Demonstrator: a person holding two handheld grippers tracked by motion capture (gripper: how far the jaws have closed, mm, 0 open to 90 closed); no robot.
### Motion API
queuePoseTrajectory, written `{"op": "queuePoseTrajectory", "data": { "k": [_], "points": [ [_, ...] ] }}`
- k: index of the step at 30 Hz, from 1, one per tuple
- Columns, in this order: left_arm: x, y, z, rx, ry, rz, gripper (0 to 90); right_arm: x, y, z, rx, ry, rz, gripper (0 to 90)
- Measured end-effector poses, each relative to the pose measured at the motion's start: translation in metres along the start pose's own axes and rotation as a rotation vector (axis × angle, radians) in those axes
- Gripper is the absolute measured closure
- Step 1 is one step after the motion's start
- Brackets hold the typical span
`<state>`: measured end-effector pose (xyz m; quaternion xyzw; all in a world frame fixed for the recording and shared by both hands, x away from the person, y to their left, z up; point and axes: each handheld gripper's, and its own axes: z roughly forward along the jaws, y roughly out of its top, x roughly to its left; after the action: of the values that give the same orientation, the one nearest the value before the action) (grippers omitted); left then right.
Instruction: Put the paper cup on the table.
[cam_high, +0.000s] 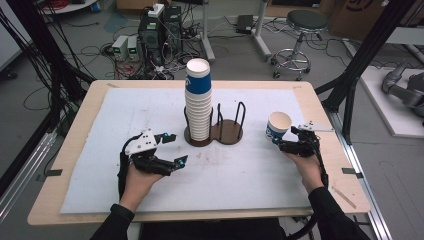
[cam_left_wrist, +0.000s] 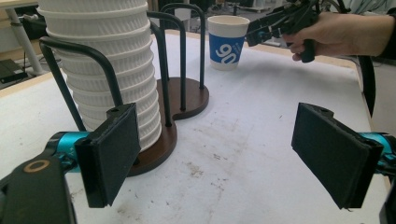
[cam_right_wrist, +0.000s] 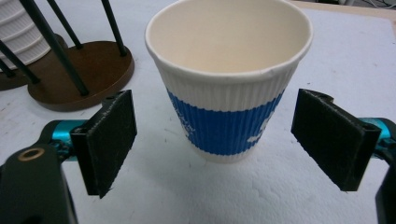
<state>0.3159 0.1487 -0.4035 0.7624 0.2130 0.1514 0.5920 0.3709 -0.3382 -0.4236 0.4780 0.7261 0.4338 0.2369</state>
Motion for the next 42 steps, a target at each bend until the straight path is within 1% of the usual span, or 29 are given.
{"op": "queuePoseTrajectory", "data": {
  "k": [3, 6, 7, 9, 12, 16, 17, 18, 19, 20, 21, 22, 23, 24, 26, 27, 28, 29, 31, 34, 37, 42],
  "points": [
    [0.0, 0.0, 0.0, 0.0, 0.001, -0.002, 15.5, 0.002, 0.0, -0.009, -0.015, 0.012, -0.002, 14.6],
    [0.0, 0.0, 0.0, 0.001, 0.0, -0.002, 15.5, 0.005, 0.001, -0.018, -0.052, 0.028, 0.0, 14.7],
    [0.0, 0.0, 0.0, 0.001, 0.0, -0.002, 15.5, 0.008, 0.003, -0.022, -0.073, 0.043, -0.003, 14.7],
    [0.0, 0.0, 0.0, 0.0, 0.0, 0.0, 15.5, 0.012, 0.006, -0.028, -0.099, 0.075, -0.007, 14.8],
    [0.001, 0.0, 0.001, -0.001, 0.003, -0.001, 15.5, 0.021, 0.012, -0.035, -0.128, 0.132, -0.028, 14.8],
    [0.002, 0.001, 0.0, -0.007, 0.006, -0.006, 15.4, 0.035, 0.017, -0.04, -0.166, 0.223, -0.063, 14.8],
    [0.003, 0.001, 0.0, -0.009, 0.007, -0.007, 15.5, 0.039, 0.019, -0.041, -0.189, 0.266, -0.09, 14.8],
    [0.003, 0.002, 0.0, -0.014, 0.012, -0.008, 15.4, 0.042, 0.02, -0.042, -0.2, 0.274, -0.108, 14.8],
    [0.003, 0.003, 0.0, -0.015, 0.013, -0.008, 15.5, 0.046, 0.021, -0.042, -0.209, 0.296, -0.129, 14.9],
    [0.003, 0.004, 0.0, -0.02, 0.016, -0.007, 15.5, 0.049, 0.022, -0.042, -0.207, 0.341, -0.151, 14.9],
    [0.002, 0.005, -0.001, -0.021, 0.018, -0.002, 15.4, 0.051, 0.022, -0.042, -0.203, 0.354, -0.157, 14.9],
    [0.002, 0.006, -0.001, -0.02, 0.025, 0.004, 15.4, 0.054, 0.022, -0.041, -0.204, 0.388, -0.167, 14.9],
    [0.0, 0.008, -0.002, -0.02, 0.025, 0.009, 15.5, 0.056, 0.022, -0.041, -0.206, 0.404, -0.185, 14.9],
    [-0.001, 0.01, -0.002, -0.024, 0.023, 0.015, 15.4, 0.058, 0.023, -0.042, -0.21, 0.403, -0.2, 14.8],
    [-0.005, 0.014, -0.002, -0.03, 0.023, 0.038, 15.5, 0.06, 0.023, -0.043, -0.237, 0.434, -0.226, 14.8],
    [-0.007, 0.017, -0.003, -0.039, 0.02, 0.043, 15.4, 0.062, 0.024, -0.044, -0.239, 0.435, -0.223, 14.8],
    [-0.007, 0.018, -0.003, -0.045, 0.018, 0.045, 15.5, 0.062, 0.024, -0.044, -0.25, 0.451, -0.221, 14.8],
    [-0.008, 0.019, -0.004, -0.051, 0.018, 0.05, 15.5, 0.062, 0.025, -0.044, -0.256, 0.45, -0.221, 14.9],
    [-0.009, 0.02, -0.005, -0.048, 0.021, 0.057, 15.5, 0.062, 0.025, -0.044, -0.26, 0.457, -0.217, 14.9],
    [-0.009, 0.019, -0.006, -0.03, 0.045, 0.074, 15.5, 0.063, 0.025, -0.044, -0.259, 0.474, -0.222, 14.9],
    [-0.009, 0.018, -0.007, -0.024, 0.048, 0.074, 15.5, 0.064, 0.025, -0.043, -0.26, 0.498, -0.224, 14.9],
    [-0.012, 0.017, -0.012, -0.029, 0.048, 0.082, 15.5, 0.068, 0.027, -0.044, -0.252, 0.506, -0.227, 14.9]
  ]
}}
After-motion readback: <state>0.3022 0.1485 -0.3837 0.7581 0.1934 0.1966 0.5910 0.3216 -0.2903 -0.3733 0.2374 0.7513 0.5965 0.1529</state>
